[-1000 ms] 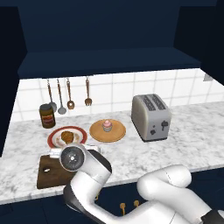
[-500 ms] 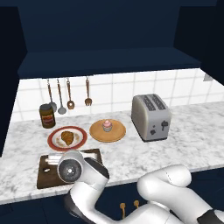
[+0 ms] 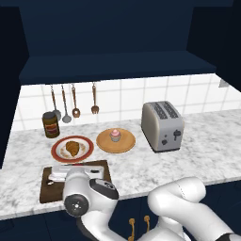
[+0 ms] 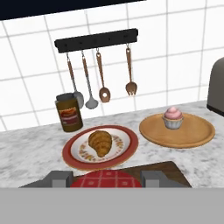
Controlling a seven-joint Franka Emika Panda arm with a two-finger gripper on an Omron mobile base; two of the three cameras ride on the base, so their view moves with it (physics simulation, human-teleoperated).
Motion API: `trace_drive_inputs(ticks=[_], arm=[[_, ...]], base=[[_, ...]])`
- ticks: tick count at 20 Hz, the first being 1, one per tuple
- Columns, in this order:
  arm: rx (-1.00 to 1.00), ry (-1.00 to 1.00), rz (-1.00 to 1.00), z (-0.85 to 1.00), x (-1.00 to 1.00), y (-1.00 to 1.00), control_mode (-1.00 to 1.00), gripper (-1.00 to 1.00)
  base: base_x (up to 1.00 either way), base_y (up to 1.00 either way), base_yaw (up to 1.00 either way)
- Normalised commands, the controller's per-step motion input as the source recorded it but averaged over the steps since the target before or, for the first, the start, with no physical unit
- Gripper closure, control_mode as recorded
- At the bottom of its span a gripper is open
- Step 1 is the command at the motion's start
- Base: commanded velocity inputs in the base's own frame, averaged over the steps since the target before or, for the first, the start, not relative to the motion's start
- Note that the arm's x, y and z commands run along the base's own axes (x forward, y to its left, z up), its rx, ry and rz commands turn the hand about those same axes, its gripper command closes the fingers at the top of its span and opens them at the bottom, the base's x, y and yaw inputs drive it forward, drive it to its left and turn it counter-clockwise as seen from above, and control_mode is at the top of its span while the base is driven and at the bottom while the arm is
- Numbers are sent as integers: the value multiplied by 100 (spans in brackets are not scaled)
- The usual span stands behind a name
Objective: From the different types of pastries on the counter, select a croissant and place it on the cutting board. Then retrieve a jar of jam from the cabinet and place it alongside the croissant on the cutting board.
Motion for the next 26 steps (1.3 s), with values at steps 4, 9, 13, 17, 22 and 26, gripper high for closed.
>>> trace_drive_inputs(ticks=[4, 9, 13, 17, 22, 26], arm=[[0, 0, 0, -36, 0, 2, -100, 100], [6, 1, 0, -10, 0, 1, -100, 100], [5, 1, 0, -14, 8, 0, -100, 100], [5, 7, 0, -19, 12, 2, -100, 100], [0, 2, 0, -16, 11, 29, -100, 100], [0, 0, 0, -14, 15, 47, -100, 100]], base=[[0, 0, 0], [0, 0, 0], [0, 0, 0], [0, 0, 0], [0, 0, 0], [0, 0, 0]])
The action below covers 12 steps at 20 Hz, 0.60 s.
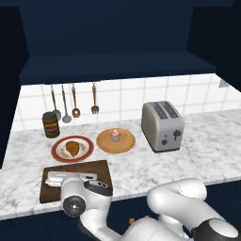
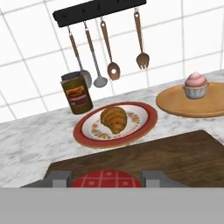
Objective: From the different types of pastries on the counter, select a croissant and place it on the cutting board. Then retrieve a jar of jam from the cabinet and place it alongside the croissant on the cutting board.
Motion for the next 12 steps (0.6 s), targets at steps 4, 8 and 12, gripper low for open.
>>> trace_drive_inputs(ticks=[4, 8, 12], arm=[[-2, -4, 0, -12, 16, 44, -100, 100], [0, -6, 0, 0, 27, 7, -100, 100], [-1, -4, 2, -2, 39, -11, -100, 100]], base=[[0, 0, 0], [0, 0, 0], [0, 0, 0]])
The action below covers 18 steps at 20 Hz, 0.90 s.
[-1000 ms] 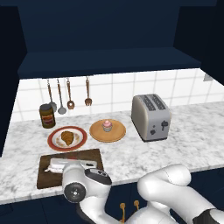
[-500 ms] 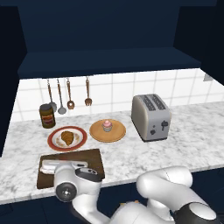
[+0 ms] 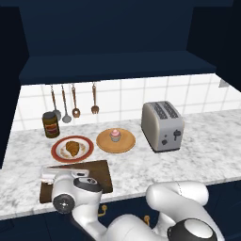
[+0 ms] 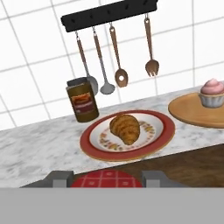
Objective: From the different types of pastries on the counter, select a croissant and place it on the cutting board. Then retrieve a jar of jam from the cabinet and place it alongside the croissant on the cutting board.
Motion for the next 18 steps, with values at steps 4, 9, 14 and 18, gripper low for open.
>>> trace_drive_inputs(ticks=[4, 9, 14, 18], arm=[[-1, -4, 1, -6, 8, 0, -100, 100], [-14, 0, 0, -60, 0, 2, -100, 100], [-11, 0, 0, -57, 0, 11, -100, 100], [-14, 0, 0, -57, 8, 21, -100, -100]], base=[[0, 0, 0], [0, 0, 0], [0, 0, 0], [0, 0, 0]])
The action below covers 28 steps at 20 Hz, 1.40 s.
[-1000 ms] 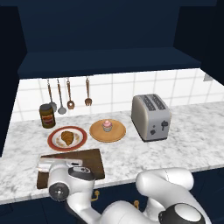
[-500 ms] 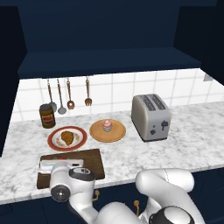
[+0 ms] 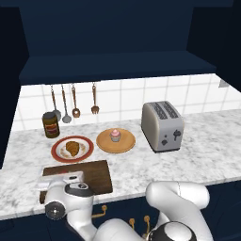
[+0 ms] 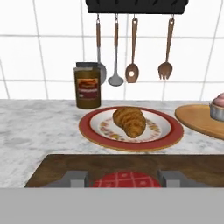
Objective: From the different types of pastries on the counter, select a croissant and place it on the cutting board. Then retrieve a jar of jam from the cabinet and place it alongside the croissant on the cutting board.
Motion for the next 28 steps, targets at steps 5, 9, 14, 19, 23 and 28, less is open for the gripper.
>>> trace_drive_inputs(ticks=[5, 9, 14, 19, 23, 28], arm=[[-2, 0, 0, -28, 2, 2, -100, -100], [0, 0, 0, -22, 0, 0, -100, -100], [0, 0, 0, -16, -2, 0, -100, -100], [0, 0, 0, -1, -5, 0, -100, -100], [0, 0, 0, 1, -10, 0, -100, -100], [1, 0, 0, 17, -5, 0, -100, -100]], base=[[0, 0, 0], [0, 0, 0], [0, 0, 0], [0, 0, 0], [0, 0, 0], [0, 0, 0]])
